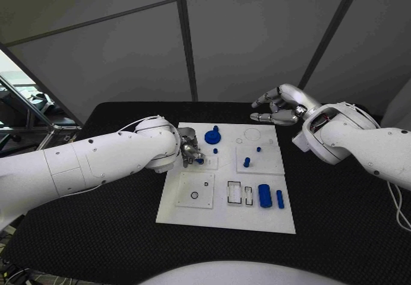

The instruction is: Assemble the parts on the task board

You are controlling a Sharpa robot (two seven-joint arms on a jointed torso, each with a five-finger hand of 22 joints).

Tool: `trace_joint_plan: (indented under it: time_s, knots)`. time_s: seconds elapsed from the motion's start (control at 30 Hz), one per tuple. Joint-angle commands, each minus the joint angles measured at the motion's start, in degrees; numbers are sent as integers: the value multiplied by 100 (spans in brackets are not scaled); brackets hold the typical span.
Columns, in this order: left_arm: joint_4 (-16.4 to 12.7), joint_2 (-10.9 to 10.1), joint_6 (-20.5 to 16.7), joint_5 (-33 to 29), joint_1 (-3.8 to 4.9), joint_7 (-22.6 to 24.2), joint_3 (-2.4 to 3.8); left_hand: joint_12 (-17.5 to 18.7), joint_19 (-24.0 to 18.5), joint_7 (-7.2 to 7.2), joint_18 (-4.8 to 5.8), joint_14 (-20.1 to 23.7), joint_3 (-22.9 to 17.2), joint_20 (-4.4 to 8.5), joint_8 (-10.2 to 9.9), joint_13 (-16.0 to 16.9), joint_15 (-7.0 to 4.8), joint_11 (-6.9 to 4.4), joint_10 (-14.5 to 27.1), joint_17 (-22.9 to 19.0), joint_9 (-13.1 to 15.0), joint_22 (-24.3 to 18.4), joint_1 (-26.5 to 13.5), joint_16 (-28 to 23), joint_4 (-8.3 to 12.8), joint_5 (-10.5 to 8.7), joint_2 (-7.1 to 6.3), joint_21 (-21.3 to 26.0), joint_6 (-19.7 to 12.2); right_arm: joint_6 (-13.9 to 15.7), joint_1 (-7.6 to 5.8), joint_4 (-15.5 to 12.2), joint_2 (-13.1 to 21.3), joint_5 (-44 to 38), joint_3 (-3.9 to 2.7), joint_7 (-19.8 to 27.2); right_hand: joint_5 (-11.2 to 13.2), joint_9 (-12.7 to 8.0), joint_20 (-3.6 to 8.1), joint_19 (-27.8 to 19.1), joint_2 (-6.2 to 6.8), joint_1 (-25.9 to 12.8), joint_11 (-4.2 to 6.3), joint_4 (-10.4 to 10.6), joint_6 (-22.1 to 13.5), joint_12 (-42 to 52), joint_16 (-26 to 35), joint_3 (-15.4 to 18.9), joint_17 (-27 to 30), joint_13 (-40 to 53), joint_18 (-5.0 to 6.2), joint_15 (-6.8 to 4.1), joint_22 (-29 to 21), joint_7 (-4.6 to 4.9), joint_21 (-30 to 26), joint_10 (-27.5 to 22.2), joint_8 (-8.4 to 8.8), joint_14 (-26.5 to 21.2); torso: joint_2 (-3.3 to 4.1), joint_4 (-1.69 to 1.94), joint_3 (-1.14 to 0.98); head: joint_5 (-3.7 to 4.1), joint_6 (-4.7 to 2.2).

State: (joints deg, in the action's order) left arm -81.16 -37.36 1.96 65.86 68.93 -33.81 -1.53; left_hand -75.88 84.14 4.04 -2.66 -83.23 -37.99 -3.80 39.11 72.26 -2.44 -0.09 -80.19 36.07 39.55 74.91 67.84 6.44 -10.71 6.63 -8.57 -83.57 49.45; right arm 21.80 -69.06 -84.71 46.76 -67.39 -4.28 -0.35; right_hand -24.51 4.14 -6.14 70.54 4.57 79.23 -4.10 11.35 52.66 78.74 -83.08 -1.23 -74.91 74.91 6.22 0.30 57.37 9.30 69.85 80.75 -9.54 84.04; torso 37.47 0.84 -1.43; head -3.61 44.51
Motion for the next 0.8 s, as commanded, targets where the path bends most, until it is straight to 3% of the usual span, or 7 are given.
trace_joint_plan:
  time_s: [0.03,0.6,0.8]
  knots:
    - [-9,16,90,33,-4,-63,-6,-34,131,-30,43,-22,-662,-2,35,4,22,0,-22,7,9,503,8,-32,673,13,73,-35,-2,-34,-13,0,-6,-19,-5,33,-22,-8,7,-17,-24,4,3,8,12,-31,19,18,-371,297,36,-52,7,-24,-26,-26,-22,331,4,-6,0,17,1]
    - [37,70,121,30,-5,-87,-6,-36,135,-33,45,-24,-646,-1,38,1,21,-2,-23,11,14,511,-21,-34,692,8,69,-39,1,-46,-13,4,-13,-19,-5,33,-22,-8,7,-17,-24,4,3,8,12,-31,19,18,-371,297,36,-52,7,-24,-26,-26,-22,331,2,-4,-1,18,-2]
    - [27,64,222,-4,-5,-83,-6,-67,142,-85,48,-33,-376,1,40,24,12,-24,-36,31,10,529,-266,-44,667,-13,-20,-45,88,-53,-13,3,-13,-19,-5,35,-28,-8,8,-17,-25,-3,3,16,13,-33,24,23,-363,293,38,-52,-1,-26,-33,-28,-27,331,1,-3,2,24,21]
